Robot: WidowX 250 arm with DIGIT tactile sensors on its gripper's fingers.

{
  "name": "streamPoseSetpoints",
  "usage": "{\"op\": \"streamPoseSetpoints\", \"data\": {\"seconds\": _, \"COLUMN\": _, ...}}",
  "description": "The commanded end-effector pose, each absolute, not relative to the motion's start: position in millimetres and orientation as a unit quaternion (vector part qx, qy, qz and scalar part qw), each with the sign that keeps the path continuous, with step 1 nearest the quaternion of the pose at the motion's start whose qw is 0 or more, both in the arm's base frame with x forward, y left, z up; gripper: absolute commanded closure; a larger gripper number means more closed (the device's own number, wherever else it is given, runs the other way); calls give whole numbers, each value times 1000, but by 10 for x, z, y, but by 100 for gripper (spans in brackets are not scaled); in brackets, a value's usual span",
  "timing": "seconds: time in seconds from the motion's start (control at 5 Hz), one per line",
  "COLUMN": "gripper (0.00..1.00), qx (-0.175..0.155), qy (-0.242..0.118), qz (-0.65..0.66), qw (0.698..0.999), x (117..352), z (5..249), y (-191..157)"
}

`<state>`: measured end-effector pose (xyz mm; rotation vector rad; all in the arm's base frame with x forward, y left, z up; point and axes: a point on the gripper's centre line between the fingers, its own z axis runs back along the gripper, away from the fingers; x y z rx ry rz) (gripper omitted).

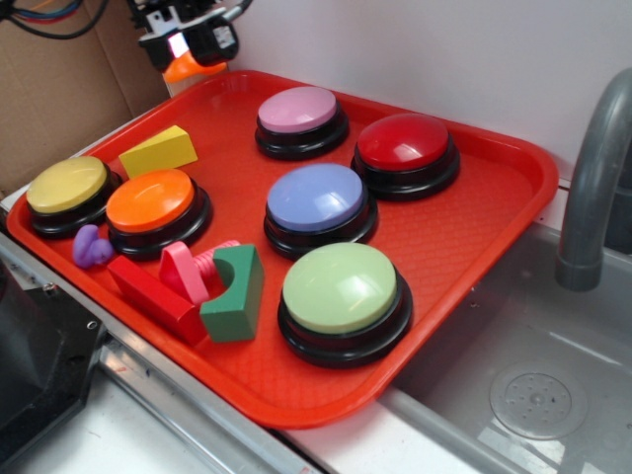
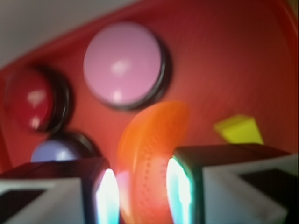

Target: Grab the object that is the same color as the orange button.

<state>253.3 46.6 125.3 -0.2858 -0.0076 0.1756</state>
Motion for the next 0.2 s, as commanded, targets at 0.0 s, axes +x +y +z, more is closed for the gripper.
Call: {"op": "streamPoseSetpoints", "data": {"seconds": 0.0, "gripper": 100, "qx": -76, "qy": -22, "qz": 32, "qw": 996, "x": 2346, "z": 1349, "y": 467}}
